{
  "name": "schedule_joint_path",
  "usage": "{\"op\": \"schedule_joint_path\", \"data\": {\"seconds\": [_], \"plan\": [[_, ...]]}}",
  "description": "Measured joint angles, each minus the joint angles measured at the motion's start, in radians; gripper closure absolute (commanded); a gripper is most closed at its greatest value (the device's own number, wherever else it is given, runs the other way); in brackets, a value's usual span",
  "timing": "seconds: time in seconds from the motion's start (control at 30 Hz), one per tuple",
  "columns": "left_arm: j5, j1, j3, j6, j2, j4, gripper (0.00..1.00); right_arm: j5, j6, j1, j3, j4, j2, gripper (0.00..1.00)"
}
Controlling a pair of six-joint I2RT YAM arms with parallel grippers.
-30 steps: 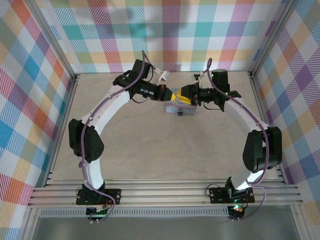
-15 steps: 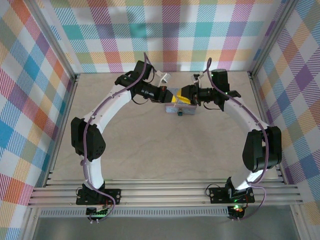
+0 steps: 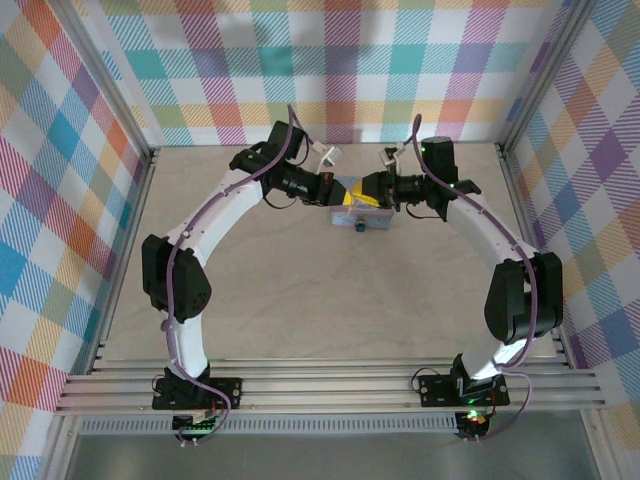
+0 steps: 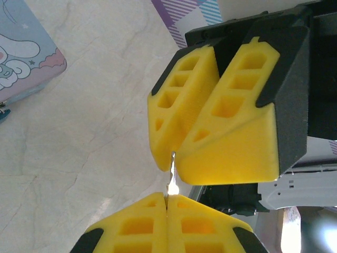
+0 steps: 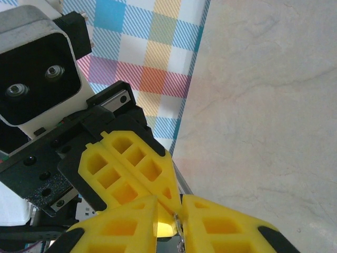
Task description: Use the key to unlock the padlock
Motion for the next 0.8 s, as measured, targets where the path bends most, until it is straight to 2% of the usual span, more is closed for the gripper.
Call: {"op": "schedule_joint_path", "data": {"seconds": [0.1,0.3,0.4,0.57,0.67,0.73,0.8], "plan": [[0.000,0.000,0.000,0.000,0.000,0.000,1.00,-0.005,-0.010,0.004,0.000,-0.001,0.000,0.82],[0.002,0.000,0.001,0.000,0.000,0.001,1.00,0.009,-0.020,0.003,0.000,-0.007,0.000,1.00],[-0.003,0.000,0.001,0.000,0.000,0.002,1.00,0.015,-0.021,0.004,0.000,-0.001,0.000,1.00],[-0.042,-0.002,0.001,-0.002,-0.005,0.012,0.75,0.049,-0.055,0.007,-0.007,0.012,-0.015,1.00],[-0.097,-0.004,-0.005,-0.019,-0.024,0.017,0.69,0.097,-0.116,0.008,-0.005,-0.015,-0.055,1.00],[-0.149,-0.004,-0.024,-0.035,-0.053,0.025,0.61,0.143,-0.177,0.008,0.005,-0.057,-0.093,1.00],[-0.215,0.003,-0.064,-0.059,-0.092,0.049,0.59,0.192,-0.241,0.010,0.021,-0.088,-0.138,1.00]]}}
